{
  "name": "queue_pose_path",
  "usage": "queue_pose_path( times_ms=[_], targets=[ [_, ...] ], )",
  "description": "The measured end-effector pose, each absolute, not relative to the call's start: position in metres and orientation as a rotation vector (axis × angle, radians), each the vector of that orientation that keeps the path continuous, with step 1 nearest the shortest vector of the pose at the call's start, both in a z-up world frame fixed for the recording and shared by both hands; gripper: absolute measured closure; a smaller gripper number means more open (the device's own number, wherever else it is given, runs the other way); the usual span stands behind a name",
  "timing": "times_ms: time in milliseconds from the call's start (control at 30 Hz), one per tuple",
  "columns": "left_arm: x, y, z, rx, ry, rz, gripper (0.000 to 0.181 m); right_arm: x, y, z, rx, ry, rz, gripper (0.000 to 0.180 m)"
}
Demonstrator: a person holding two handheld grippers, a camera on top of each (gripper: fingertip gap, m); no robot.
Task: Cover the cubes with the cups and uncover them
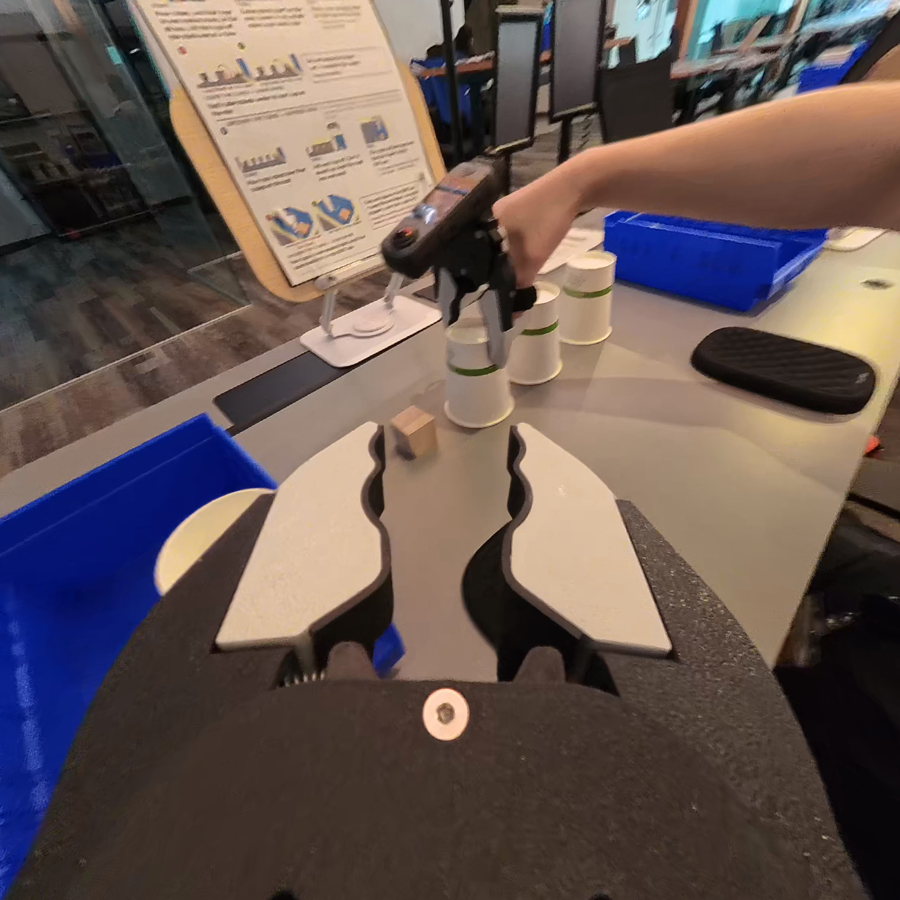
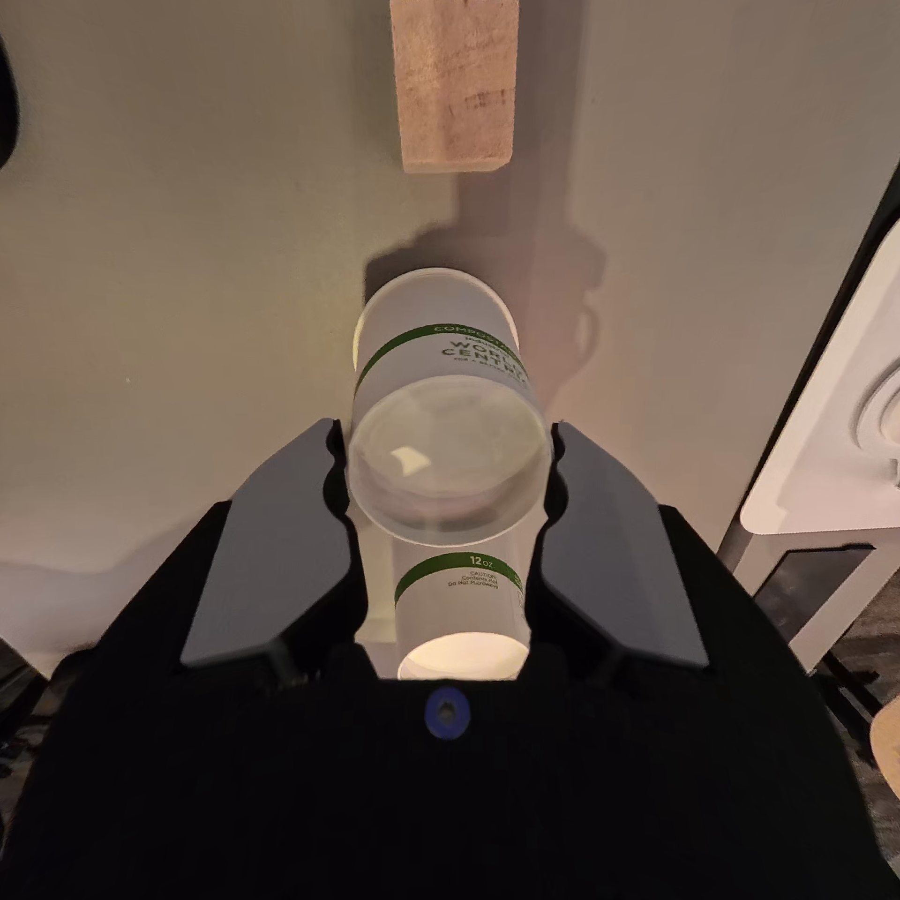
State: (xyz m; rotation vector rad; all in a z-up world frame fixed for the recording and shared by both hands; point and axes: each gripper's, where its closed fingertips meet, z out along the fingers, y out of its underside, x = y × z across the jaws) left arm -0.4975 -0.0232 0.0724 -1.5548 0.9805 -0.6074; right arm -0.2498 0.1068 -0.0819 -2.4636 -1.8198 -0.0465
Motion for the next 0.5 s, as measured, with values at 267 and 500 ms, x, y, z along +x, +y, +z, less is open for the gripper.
queue_pose_path(
  times_ms=[267, 500],
  targets=[
    [-0.537, 0.028, 0.042, -1.805, 1.350, -0.142, 0.138, -0.268, 0.112, -0.022, -2.107, -1.611, 0.053, 0.080],
    [-0.544, 0.067, -0.013, -1.993, 1.693, 0.050, 0.142, -0.266, 0.067, 0.075, -1.757, -1.310, 0.281, 0.082]
  ],
)
